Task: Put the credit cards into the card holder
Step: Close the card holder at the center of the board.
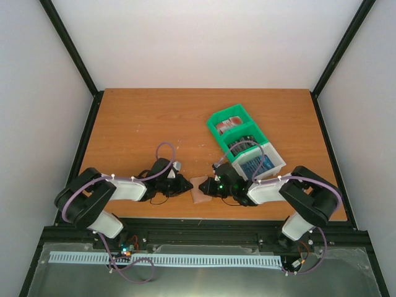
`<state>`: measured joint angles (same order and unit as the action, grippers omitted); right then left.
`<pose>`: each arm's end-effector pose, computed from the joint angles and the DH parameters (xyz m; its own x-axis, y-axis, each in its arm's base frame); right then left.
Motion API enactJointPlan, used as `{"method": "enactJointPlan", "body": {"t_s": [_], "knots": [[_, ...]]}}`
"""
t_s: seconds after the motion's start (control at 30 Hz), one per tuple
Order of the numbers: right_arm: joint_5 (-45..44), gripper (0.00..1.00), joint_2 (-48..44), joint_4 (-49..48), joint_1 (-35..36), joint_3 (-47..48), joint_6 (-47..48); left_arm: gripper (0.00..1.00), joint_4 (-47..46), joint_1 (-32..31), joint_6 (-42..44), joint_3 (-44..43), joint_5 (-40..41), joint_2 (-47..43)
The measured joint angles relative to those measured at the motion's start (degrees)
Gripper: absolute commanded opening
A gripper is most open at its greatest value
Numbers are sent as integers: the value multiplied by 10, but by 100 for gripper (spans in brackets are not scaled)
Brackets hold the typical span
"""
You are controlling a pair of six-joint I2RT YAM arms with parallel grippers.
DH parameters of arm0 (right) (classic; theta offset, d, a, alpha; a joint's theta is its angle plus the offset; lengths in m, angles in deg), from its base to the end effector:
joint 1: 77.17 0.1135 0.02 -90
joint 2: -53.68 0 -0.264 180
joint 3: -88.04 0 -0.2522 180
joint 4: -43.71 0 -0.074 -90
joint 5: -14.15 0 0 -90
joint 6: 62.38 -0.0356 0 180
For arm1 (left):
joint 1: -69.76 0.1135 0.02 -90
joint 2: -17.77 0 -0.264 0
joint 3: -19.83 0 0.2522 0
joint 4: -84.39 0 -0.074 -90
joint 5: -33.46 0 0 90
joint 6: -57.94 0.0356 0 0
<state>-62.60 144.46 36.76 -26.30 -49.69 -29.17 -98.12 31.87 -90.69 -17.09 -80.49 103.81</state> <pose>0.1653 0.2161 0.1165 -0.9516 0.1208 -0.2826 -0.1226 0.6941 0.7093 0.1805 -0.1588 0.1088 -0.9657 -0.2373 -0.1057 -0.0829 0.6674 -0.7401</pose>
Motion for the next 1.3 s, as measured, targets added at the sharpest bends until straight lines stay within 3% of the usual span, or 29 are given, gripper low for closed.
{"method": "enactJointPlan", "body": {"t_s": [0.2, 0.3, 0.47, 0.57, 0.9, 1.3], "knots": [[37, 3, 25, -78, -13, -23, -28, 15, 0, 0, 0, 0, -1, 1], [43, 8, 30, -94, -15, -26, -31, 15, 0, 0, 0, 0, -1, 1], [38, 24, 6, -37, -15, -4, -13, 15, -2, 0, 0, 0, -1, 1], [30, 28, -23, 21, -15, 10, 3, 15, -3, 0, 0, 0, -1, 1], [-14, 25, -108, 154, -15, 28, 56, 16, -3, 0, 0, 0, -1, 1], [-62, 20, -42, 276, -13, 110, 123, 16, -7, 0, 0, 0, -3, 4]]}}
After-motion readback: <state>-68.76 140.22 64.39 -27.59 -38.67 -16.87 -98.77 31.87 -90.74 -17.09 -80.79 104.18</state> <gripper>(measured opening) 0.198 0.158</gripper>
